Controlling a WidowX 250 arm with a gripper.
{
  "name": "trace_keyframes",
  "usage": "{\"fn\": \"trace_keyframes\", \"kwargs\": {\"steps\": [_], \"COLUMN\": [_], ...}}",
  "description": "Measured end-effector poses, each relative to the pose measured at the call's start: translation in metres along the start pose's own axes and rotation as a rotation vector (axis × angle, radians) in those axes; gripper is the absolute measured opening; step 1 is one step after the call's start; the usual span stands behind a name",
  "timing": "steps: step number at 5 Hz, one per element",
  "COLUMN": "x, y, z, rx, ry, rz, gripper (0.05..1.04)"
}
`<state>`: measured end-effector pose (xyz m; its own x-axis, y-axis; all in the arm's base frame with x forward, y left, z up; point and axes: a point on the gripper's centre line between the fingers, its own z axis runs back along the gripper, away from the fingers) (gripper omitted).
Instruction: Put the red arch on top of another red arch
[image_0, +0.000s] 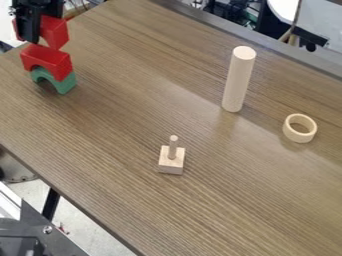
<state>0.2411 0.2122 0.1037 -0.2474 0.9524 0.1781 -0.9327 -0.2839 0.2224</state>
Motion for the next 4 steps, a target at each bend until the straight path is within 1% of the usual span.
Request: {"fn": "trace_keyframes", "kwargs": {"steps": [3, 4], "x": [-0.0017, -0.0027], "y": [0.0021, 0.0015], "z": [-0.0029, -0.0053], "rx": [0.011, 0.013], "ry": [0.005, 0.006], "rz": [-0.001, -0.002], "gripper": [0.604, 0.652]}}
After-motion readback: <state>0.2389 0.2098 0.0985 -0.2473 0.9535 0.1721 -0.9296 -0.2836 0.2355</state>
